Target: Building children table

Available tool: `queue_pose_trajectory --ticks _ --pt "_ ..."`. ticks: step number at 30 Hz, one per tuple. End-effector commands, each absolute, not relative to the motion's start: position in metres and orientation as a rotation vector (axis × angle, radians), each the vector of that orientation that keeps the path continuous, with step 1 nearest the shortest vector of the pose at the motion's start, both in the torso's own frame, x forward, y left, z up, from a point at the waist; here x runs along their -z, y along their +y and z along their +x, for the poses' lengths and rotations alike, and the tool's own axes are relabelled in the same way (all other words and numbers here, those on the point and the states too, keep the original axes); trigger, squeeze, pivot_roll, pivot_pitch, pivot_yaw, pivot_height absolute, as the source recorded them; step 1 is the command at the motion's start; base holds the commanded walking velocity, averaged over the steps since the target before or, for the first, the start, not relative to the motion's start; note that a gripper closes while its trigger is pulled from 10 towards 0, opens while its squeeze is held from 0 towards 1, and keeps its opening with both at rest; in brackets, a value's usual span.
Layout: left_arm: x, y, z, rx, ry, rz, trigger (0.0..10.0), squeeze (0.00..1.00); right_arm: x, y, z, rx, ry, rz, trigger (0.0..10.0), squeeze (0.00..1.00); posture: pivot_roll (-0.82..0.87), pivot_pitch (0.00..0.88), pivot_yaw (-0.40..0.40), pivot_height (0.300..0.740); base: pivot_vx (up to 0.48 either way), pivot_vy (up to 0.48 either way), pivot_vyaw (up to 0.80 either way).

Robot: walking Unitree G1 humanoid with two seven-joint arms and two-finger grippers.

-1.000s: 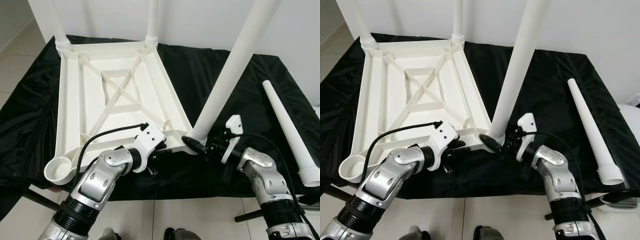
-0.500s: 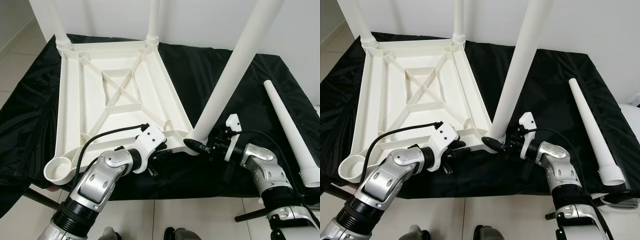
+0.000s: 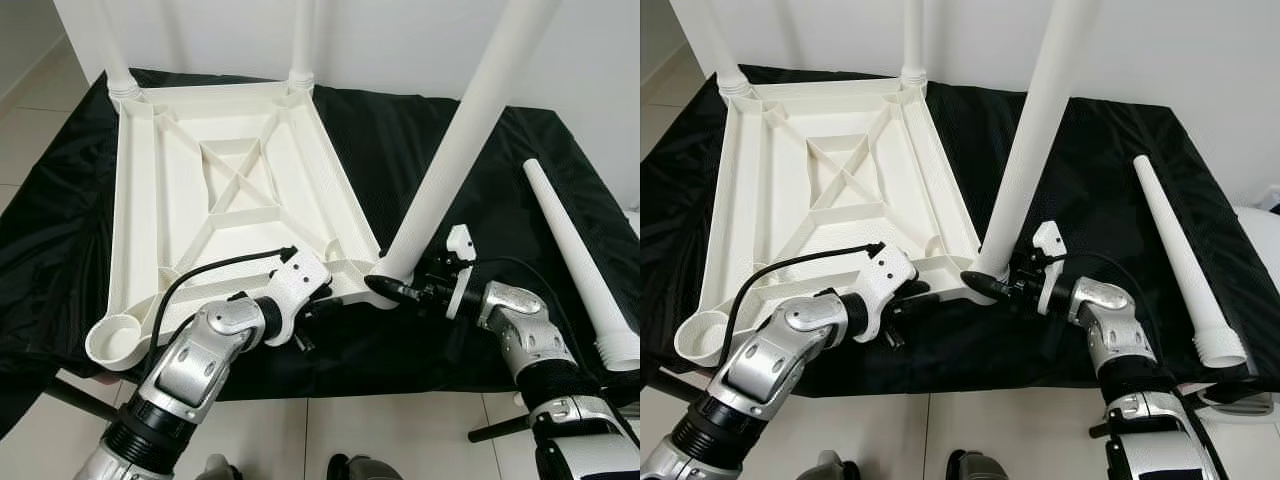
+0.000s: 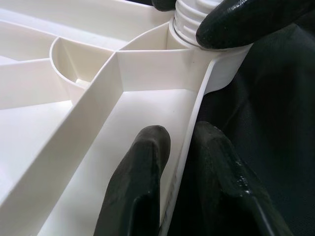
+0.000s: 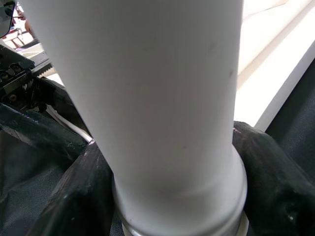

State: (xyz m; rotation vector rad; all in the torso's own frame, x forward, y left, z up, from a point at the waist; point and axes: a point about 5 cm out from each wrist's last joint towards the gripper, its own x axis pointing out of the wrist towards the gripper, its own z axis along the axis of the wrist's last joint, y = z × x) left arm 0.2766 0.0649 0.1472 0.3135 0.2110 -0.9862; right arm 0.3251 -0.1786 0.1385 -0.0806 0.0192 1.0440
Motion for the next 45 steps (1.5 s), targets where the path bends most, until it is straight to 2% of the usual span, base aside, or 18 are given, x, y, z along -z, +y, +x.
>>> queue_pose_trajectory --ticks 1,8,22,30,35,39,45 --pt "-0.151 0.06 0.271 1.023 0.193 0.314 10.0 0.0 -0.136 -0.182 0.325 -1.009 0.013 -0.056 0.0 0.0 -0.04 0.125 -0.054 0.74 0.0 0.0 0.0" --pt "-0.151 0.06 0.271 1.022 0.189 0.313 10.0 0.0 -0.134 -0.182 0.321 -0.977 -0.015 -0.034 0.0 0.0 -0.05 0.128 -0.059 0.74 0.0 0.0 0.0" --pt "-0.152 0.057 0.274 1.016 0.178 0.309 10.0 0.0 -0.13 -0.167 0.306 -0.668 -0.104 0.001 0.0 0.0 -0.06 0.124 -0.07 0.74 0.0 0.0 0.0" --pt "-0.152 0.057 0.273 1.015 0.177 0.31 10.0 0.0 -0.129 -0.158 0.299 -0.576 -0.116 0.022 0.0 0.0 -0.06 0.119 -0.077 0.74 0.0 0.0 0.0" --pt "-0.151 0.057 0.273 1.011 0.178 0.309 10.0 0.0 -0.131 -0.14 0.291 -0.44 -0.137 0.06 0.0 0.0 -0.06 0.117 -0.08 0.74 0.0 0.0 0.0" --pt "-0.151 0.057 0.273 1.011 0.179 0.309 10.0 0.0 -0.13 -0.137 0.29 -0.412 -0.136 0.066 0.0 0.0 -0.05 0.116 -0.081 0.74 0.0 0.0 0.0" --pt "-0.151 0.058 0.273 1.011 0.181 0.312 10.0 0.0 -0.127 -0.123 0.288 -0.263 -0.135 0.09 0.0 0.0 -0.05 0.109 -0.079 0.74 0.0 0.0 0.0"
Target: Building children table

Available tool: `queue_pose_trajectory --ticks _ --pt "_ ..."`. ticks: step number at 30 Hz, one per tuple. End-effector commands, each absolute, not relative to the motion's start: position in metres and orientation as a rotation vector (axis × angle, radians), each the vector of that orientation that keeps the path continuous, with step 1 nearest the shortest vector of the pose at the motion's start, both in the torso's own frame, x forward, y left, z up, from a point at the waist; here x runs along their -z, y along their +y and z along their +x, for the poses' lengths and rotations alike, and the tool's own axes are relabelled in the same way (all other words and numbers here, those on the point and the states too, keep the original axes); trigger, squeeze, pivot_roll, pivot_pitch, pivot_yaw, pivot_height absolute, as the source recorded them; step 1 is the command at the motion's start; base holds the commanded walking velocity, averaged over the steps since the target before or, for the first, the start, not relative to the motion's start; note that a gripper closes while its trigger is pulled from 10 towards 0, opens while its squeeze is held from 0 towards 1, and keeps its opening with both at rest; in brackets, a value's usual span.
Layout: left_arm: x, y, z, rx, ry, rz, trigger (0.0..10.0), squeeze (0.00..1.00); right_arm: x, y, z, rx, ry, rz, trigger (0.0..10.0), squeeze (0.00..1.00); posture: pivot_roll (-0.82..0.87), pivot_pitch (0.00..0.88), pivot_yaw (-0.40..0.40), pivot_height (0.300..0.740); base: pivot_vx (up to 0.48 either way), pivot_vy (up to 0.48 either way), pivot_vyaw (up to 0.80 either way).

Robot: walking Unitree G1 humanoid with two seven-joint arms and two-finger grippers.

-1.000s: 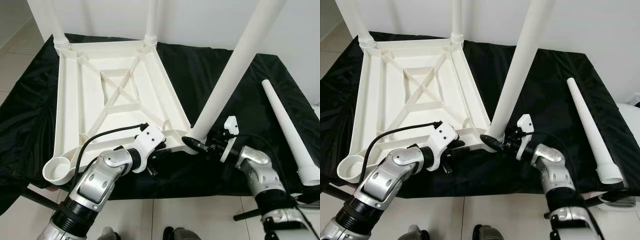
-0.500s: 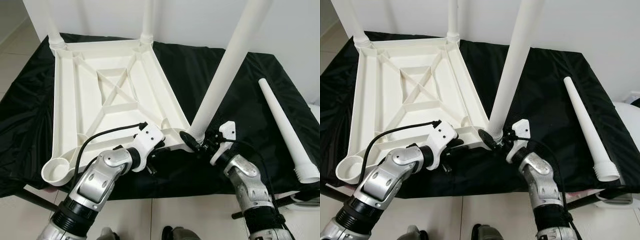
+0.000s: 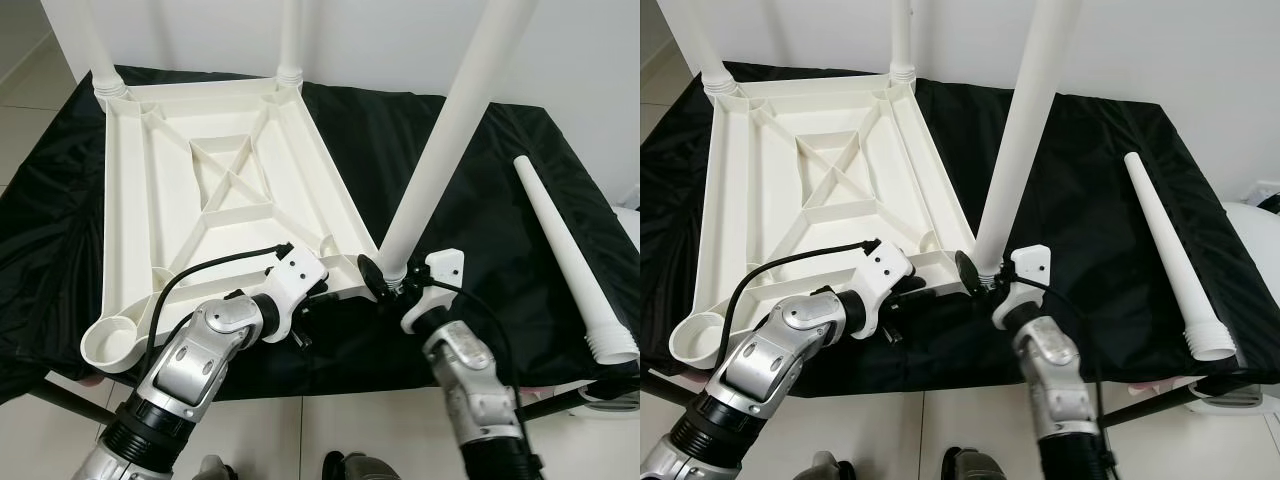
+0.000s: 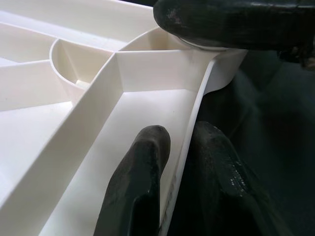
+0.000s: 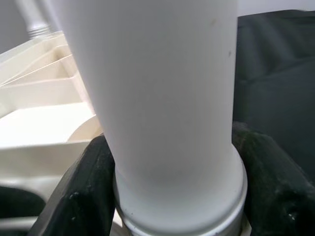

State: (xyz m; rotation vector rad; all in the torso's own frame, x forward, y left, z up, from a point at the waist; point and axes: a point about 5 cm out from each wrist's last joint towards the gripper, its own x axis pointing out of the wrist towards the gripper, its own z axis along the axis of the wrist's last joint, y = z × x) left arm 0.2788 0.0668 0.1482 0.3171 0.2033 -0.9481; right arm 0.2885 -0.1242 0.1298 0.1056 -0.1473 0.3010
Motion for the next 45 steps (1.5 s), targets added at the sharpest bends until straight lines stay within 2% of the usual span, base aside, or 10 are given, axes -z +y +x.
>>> queue_pose_trajectory --ticks 1,18,20,23,24,28,29,39,40,45 --pt "-0.151 0.058 0.273 1.011 0.181 0.312 10.0 0.0 -0.127 -0.123 0.288 -0.263 -0.135 0.09 0.0 0.0 -0.05 0.109 -0.079 0.74 0.0 0.0 0.0" --pt "-0.149 0.059 0.272 1.023 0.186 0.324 10.0 0.0 -0.121 -0.108 0.281 -0.13 -0.089 0.099 0.0 0.0 -0.04 0.092 -0.074 0.74 0.0 0.0 0.0" --pt "-0.15 0.059 0.271 1.024 0.186 0.325 10.0 0.0 -0.121 -0.108 0.282 -0.104 -0.077 0.094 10.0 0.0 -0.04 0.087 -0.075 0.74 0.0 0.0 0.0" --pt "-0.15 0.059 0.272 1.024 0.185 0.328 10.0 0.0 -0.12 -0.107 0.283 -0.107 -0.066 0.09 10.0 0.0 -0.04 0.083 -0.074 0.74 0.0 0.0 0.0" --pt "-0.15 0.059 0.272 1.025 0.184 0.328 10.0 0.0 -0.121 -0.106 0.283 -0.124 -0.073 0.095 10.0 0.57 -0.04 0.081 -0.073 0.74 0.0 0.0 0.0" --pt "-0.15 0.059 0.272 1.025 0.183 0.329 10.0 0.0 -0.123 -0.104 0.283 -0.152 -0.084 0.116 10.0 0.64 -0.04 0.078 -0.074 0.74 0.0 0.0 0.0" --pt "-0.15 0.059 0.272 1.025 0.183 0.329 10.0 0.0 -0.125 -0.104 0.283 -0.18 -0.09 0.121 10.0 1.0 -0.04 0.078 -0.072 0.74 0.0 0.0 0.0" --pt "-0.15 0.058 0.272 1.028 0.183 0.329 10.0 0.0 -0.131 -0.125 0.288 -0.341 -0.123 0.064 10.0 1.0 -0.05 0.072 -0.074 0.74 0.0 0.0 0.0" --pt "-0.15 0.058 0.272 1.027 0.182 0.33 10.0 0.0 -0.133 -0.133 0.291 -0.413 -0.118 0.042 10.0 0.09 -0.05 0.075 -0.074 0.74 0.0 0.0 0.0" --pt "-0.15 0.058 0.272 1.027 0.18 0.329 10.0 0.0 -0.136 -0.144 0.294 -0.518 -0.113 0.017 10.0 0.0 -0.05 0.078 -0.074 0.74 0.0 0.0 0.0"
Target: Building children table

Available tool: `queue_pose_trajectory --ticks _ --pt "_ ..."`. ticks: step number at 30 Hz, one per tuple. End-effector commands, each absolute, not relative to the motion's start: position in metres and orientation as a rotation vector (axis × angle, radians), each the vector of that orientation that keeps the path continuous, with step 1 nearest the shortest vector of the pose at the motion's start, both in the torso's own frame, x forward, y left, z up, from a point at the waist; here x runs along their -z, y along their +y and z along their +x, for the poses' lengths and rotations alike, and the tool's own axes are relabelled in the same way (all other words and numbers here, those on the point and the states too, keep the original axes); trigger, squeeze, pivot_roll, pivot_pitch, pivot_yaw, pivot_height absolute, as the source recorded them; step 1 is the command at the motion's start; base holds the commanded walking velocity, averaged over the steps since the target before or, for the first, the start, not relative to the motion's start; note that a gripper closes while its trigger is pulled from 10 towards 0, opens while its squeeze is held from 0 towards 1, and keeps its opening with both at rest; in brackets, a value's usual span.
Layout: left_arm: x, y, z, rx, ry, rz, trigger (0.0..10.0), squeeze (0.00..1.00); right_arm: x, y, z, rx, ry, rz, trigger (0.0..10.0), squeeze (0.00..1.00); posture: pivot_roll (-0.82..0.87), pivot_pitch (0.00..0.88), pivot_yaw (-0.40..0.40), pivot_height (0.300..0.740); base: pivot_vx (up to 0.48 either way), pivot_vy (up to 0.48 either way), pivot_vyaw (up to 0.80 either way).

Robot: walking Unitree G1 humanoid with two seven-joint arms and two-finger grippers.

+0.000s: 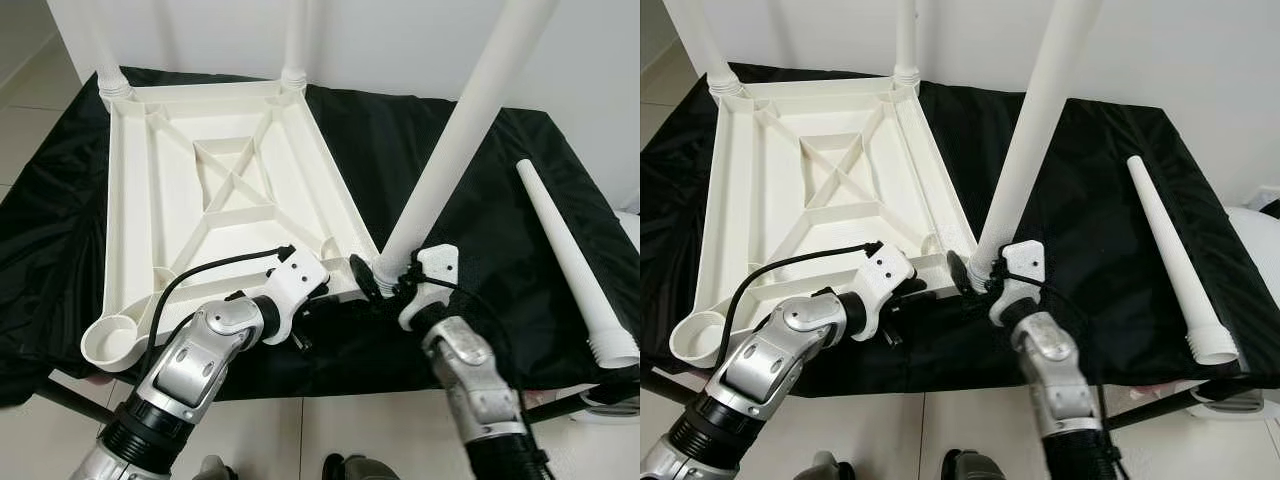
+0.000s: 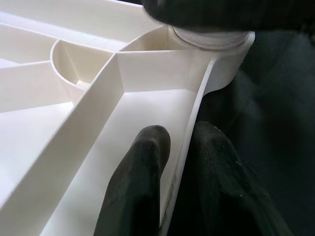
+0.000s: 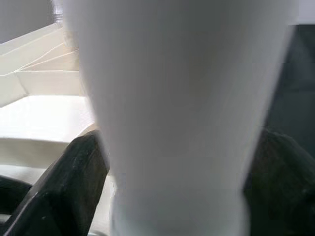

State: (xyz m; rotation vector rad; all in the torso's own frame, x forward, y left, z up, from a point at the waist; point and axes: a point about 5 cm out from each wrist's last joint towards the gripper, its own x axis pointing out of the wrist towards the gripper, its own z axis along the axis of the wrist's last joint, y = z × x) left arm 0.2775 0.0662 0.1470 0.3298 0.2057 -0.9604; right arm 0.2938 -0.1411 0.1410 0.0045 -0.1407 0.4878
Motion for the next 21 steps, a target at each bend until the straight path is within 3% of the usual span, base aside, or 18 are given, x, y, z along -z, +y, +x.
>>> queue_pose_trajectory --ticks 1,5,10,21 --pt "-0.15 0.058 0.272 1.027 0.18 0.329 10.0 0.0 -0.136 -0.144 0.294 -0.518 -0.113 0.017 10.0 0.0 -0.05 0.078 -0.074 0.74 0.0 0.0 0.0" --pt "-0.151 0.059 0.272 1.022 0.181 0.329 10.0 0.0 -0.135 -0.151 0.296 -0.704 -0.094 -0.031 10.0 0.0 -0.04 0.083 -0.071 0.74 0.0 0.0 0.0" --pt "-0.151 0.061 0.272 1.021 0.182 0.33 10.0 0.0 -0.132 -0.153 0.299 -0.794 -0.067 -0.028 10.0 0.0 -0.04 0.089 -0.064 0.74 0.0 0.0 0.0" --pt "-0.153 0.061 0.273 1.018 0.181 0.33 10.0 0.0 -0.131 -0.175 0.323 -0.861 -0.008 -0.087 10.0 0.0 -0.04 0.099 -0.056 0.74 0.0 0.0 0.0"
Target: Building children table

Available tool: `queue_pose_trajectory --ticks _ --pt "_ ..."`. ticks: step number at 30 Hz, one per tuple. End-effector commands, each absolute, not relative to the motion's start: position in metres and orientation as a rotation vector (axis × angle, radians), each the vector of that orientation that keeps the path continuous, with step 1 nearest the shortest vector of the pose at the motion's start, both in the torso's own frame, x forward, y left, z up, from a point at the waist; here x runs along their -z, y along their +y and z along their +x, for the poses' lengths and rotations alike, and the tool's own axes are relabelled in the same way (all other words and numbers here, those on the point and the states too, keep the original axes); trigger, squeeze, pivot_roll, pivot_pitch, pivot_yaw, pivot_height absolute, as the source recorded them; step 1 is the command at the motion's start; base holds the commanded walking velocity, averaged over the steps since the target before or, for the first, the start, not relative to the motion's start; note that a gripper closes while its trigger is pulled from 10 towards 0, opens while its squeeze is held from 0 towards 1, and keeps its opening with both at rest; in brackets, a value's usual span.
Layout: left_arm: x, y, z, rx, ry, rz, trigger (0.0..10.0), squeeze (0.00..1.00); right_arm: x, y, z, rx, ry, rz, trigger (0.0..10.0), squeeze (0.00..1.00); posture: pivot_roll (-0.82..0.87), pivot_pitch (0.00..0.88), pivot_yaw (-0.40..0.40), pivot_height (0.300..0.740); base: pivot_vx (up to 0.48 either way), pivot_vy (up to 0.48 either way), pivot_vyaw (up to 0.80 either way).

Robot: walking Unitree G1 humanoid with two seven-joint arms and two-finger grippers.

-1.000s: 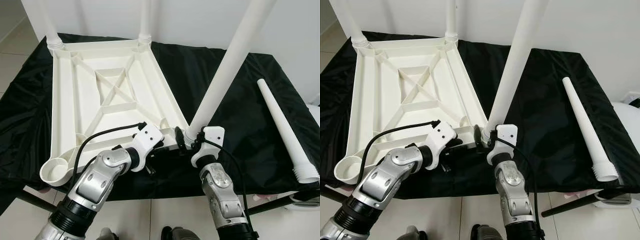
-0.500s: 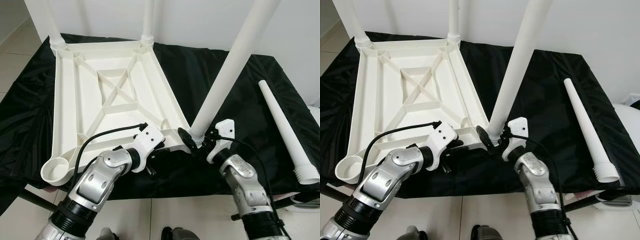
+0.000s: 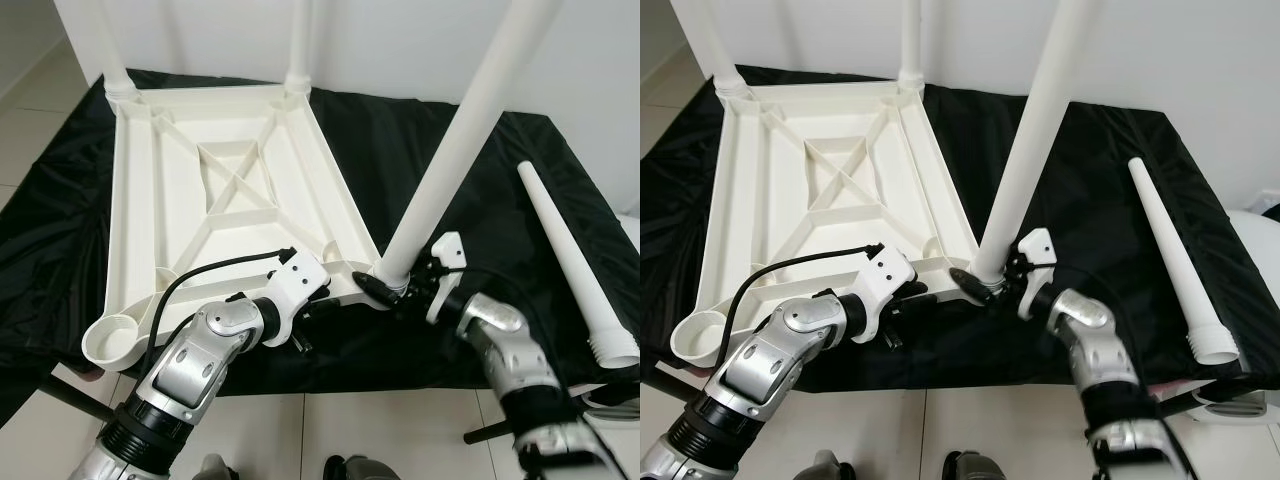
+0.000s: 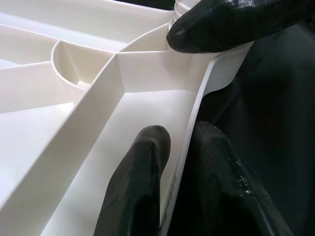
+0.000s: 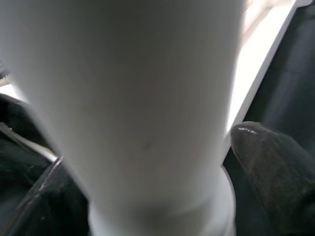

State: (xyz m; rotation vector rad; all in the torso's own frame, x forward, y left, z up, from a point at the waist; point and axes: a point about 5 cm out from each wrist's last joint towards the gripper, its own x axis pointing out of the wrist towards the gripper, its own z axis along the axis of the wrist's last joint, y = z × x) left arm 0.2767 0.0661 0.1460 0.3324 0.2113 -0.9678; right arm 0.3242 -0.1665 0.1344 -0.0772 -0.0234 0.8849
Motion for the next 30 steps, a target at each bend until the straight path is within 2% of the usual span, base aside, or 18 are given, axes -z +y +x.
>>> queue_pose_trajectory --ticks 1,3,4,5,6,8,9,10,11,21,30 --pt "-0.153 0.061 0.273 1.019 0.18 0.33 10.0 0.0 -0.132 -0.177 0.326 -0.863 -0.007 -0.088 10.0 0.0 -0.04 0.099 -0.056 0.74 0.0 0.0 0.0" --pt "-0.153 0.061 0.273 1.019 0.18 0.329 10.0 0.0 -0.133 -0.179 0.328 -0.871 -0.004 -0.095 10.0 0.0 -0.04 0.101 -0.053 0.74 0.0 0.0 0.0" --pt "-0.153 0.061 0.273 1.019 0.18 0.329 10.0 0.0 -0.133 -0.18 0.33 -0.872 -0.001 -0.104 8.3 0.0 -0.04 0.104 -0.054 0.74 0.0 0.0 0.0" --pt "-0.153 0.061 0.273 1.019 0.18 0.329 10.0 0.0 -0.133 -0.18 0.33 -0.872 -0.001 -0.104 8.3 0.0 -0.04 0.104 -0.054 0.74 0.0 0.0 0.0" --pt "-0.153 0.061 0.273 1.019 0.18 0.329 10.0 0.0 -0.133 -0.182 0.332 -0.877 0.0 -0.108 6.2 0.0 -0.04 0.106 -0.054 0.74 0.0 0.0 0.0" --pt "-0.153 0.061 0.273 1.019 0.18 0.328 10.0 0.0 -0.134 -0.182 0.333 -0.879 0.001 -0.11 6.2 0.0 -0.04 0.106 -0.054 0.74 0.0 0.0 0.0" --pt "-0.153 0.061 0.274 1.018 0.18 0.329 10.0 0.0 -0.134 -0.183 0.333 -0.885 0.002 -0.114 2.5 0.0 -0.04 0.107 -0.054 0.74 0.0 0.0 0.0" --pt "-0.153 0.061 0.274 1.018 0.18 0.329 10.0 0.0 -0.134 -0.183 0.333 -0.885 0.002 -0.114 2.5 0.0 -0.04 0.107 -0.054 0.74 0.0 0.0 0.0" --pt "-0.154 0.061 0.274 1.018 0.18 0.329 10.0 0.0 -0.133 -0.183 0.334 -0.892 0.002 -0.114 0.0 0.0 -0.04 0.109 -0.054 0.74 0.0 0.0 0.0" --pt "-0.154 0.061 0.274 1.014 0.178 0.326 10.0 0.0 -0.131 -0.184 0.331 -0.896 -0.006 -0.078 0.0 0.0 -0.04 0.113 -0.056 0.74 0.0 0.0 0.0" --pt "-0.154 0.06 0.275 1.014 0.176 0.322 10.0 0.0 -0.126 -0.189 0.325 -0.781 -0.051 -0.032 0.0 0.0 -0.05 0.118 -0.054 0.74 0.0 0.0 0.0"
